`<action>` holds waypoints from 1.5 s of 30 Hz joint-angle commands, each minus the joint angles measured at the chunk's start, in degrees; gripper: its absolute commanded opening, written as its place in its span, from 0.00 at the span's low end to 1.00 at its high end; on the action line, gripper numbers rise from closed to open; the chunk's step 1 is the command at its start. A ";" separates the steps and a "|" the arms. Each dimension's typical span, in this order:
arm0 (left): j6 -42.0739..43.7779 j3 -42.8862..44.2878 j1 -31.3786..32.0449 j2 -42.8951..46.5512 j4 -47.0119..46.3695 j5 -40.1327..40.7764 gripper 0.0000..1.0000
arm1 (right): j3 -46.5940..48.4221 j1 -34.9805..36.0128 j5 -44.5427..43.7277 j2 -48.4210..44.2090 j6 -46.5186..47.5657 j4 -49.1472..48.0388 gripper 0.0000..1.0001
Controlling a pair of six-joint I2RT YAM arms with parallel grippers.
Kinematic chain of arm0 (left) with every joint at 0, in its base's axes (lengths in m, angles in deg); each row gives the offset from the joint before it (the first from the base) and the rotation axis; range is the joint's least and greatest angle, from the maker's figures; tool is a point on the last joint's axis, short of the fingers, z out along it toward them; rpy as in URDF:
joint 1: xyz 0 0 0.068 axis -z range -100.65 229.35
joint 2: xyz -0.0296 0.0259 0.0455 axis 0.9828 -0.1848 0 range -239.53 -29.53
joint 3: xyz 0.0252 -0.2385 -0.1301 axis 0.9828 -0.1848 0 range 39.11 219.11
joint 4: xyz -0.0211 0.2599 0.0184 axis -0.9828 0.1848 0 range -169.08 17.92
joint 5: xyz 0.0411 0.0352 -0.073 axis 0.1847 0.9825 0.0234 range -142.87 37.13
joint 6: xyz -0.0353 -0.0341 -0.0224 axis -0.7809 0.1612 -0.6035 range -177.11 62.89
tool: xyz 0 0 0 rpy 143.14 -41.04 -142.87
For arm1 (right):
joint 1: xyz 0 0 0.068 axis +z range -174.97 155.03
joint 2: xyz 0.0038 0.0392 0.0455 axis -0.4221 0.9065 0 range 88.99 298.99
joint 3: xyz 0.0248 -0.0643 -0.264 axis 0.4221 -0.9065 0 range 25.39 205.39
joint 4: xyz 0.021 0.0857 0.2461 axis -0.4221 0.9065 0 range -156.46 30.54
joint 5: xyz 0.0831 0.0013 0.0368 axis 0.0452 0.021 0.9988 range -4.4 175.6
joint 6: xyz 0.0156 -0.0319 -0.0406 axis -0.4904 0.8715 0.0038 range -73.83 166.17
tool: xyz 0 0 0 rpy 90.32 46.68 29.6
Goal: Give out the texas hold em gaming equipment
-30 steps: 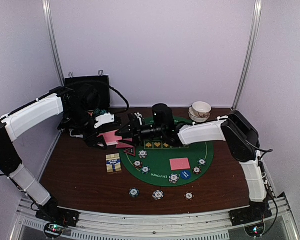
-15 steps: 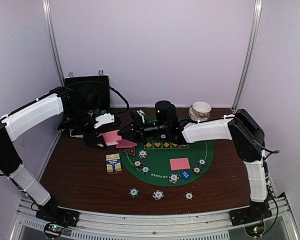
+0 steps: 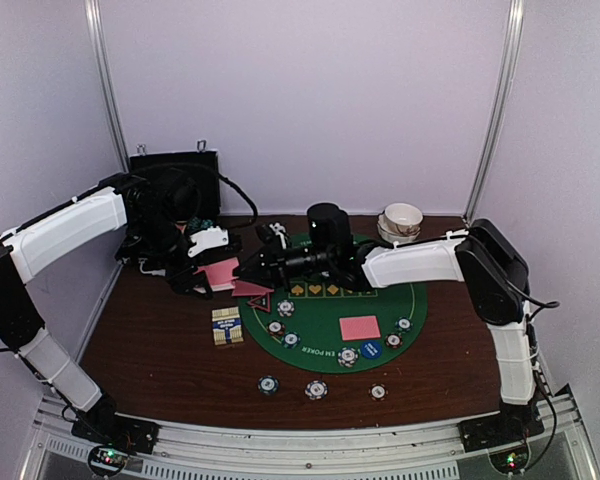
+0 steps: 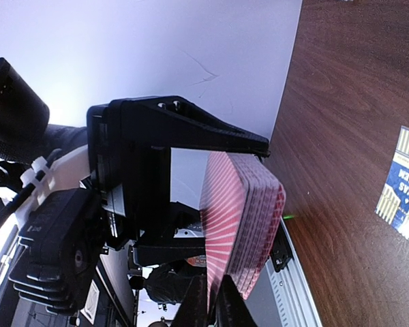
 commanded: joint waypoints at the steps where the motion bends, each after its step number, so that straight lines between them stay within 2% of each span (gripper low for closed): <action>1: 0.65 1.44 -0.10 0.22 -0.08 0.18 0.00 | 0.82 0.13 1.09 -1.74 0.27 0.28 0.02; 8: 0.80 1.03 -0.10 0.68 -0.15 0.46 0.00 | -1.67 -3.00 1.34 -3.83 1.31 1.17 0.00; 16: 0.93 0.88 -0.12 0.57 -0.15 1.98 0.00 | -6.94 -11.31 3.28 -7.99 3.56 1.95 0.00; 21: 0.93 0.65 -0.10 0.72 -0.11 2.12 0.00 | -6.71 -17.95 4.25 -8.39 8.83 8.87 0.00; 28: 0.81 1.08 -0.10 0.44 -0.06 1.62 0.00 | 7.02 -24.77 0.08 -1.57 29.87 37.15 0.00; 32: 0.73 1.05 -0.10 0.53 0.08 1.47 0.00 | 17.37 -26.08 -3.56 4.71 37.10 48.00 0.00; 38: 0.71 1.06 -0.14 0.71 0.25 1.06 0.00 | 29.45 -26.48 -7.95 13.46 41.76 56.94 0.00; 45: 0.79 0.87 -0.10 0.70 0.52 0.71 0.00 | 33.22 -26.72 -12.06 18.15 43.33 58.91 0.00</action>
